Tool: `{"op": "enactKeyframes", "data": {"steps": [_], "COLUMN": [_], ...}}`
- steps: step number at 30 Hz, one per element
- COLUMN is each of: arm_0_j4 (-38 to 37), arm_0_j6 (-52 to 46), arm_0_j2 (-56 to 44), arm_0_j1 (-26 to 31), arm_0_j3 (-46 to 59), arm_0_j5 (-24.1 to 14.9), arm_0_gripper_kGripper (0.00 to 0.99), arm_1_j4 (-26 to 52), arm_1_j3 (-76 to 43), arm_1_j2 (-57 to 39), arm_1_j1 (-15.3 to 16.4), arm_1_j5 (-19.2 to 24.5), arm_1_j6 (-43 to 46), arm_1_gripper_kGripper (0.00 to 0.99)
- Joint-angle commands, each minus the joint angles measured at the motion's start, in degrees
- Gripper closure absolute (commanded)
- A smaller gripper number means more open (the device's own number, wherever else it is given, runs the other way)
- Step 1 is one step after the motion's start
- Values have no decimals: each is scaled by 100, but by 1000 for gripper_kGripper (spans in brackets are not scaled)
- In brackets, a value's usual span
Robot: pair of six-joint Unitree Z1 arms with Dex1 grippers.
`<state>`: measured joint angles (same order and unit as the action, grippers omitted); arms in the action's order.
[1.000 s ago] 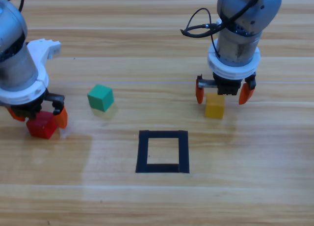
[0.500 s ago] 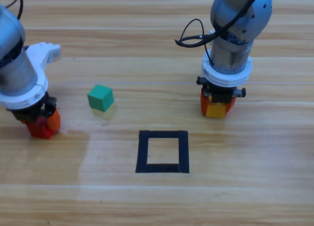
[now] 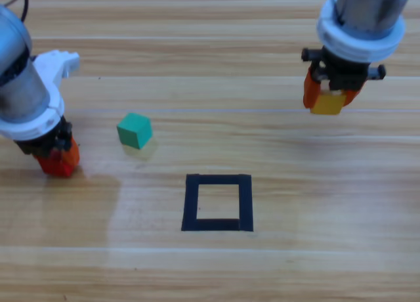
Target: Stack the blocks in the rectangular block: red at the bottom, yellow in the middle, green on top
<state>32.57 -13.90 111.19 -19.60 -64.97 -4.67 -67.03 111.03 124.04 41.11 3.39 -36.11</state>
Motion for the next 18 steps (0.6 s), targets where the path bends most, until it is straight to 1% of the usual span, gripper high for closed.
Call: {"op": "enactKeyframes", "data": {"steps": [1, 2, 7, 11, 14, 18], "arm_0_j4": [267, 399, 698, 900, 1120, 1559], "arm_0_j6": [-183, -227, -578, -1088, -1545, -2301], "arm_0_j2": [-423, -405, -229, 184, 456, 869], "arm_0_j1": [-686, -914, -2092, -2813, -3111, -3358], "arm_0_j3": [-376, -499, -1009, -1563, -1984, -2617], "arm_0_j5": [98, 98, 80, 98, 71, -52], "arm_0_gripper_kGripper": [959, 990, 990, 990, 990, 990], "arm_1_j4": [-100, -100, -100, -118, -118, -126], "arm_1_j3": [-327, -327, -301, -310, -283, -248], "arm_1_j2": [-187, -170, -161, -170, -143, -117], "arm_1_j1": [125, 125, 125, 125, 108, 99], "arm_1_j5": [-260, -286, -374, -374, -409, -462], "arm_1_j6": [166, 183, 333, 465, 535, 605], "arm_1_gripper_kGripper": [979, 979, 979, 979, 979, 979]}}
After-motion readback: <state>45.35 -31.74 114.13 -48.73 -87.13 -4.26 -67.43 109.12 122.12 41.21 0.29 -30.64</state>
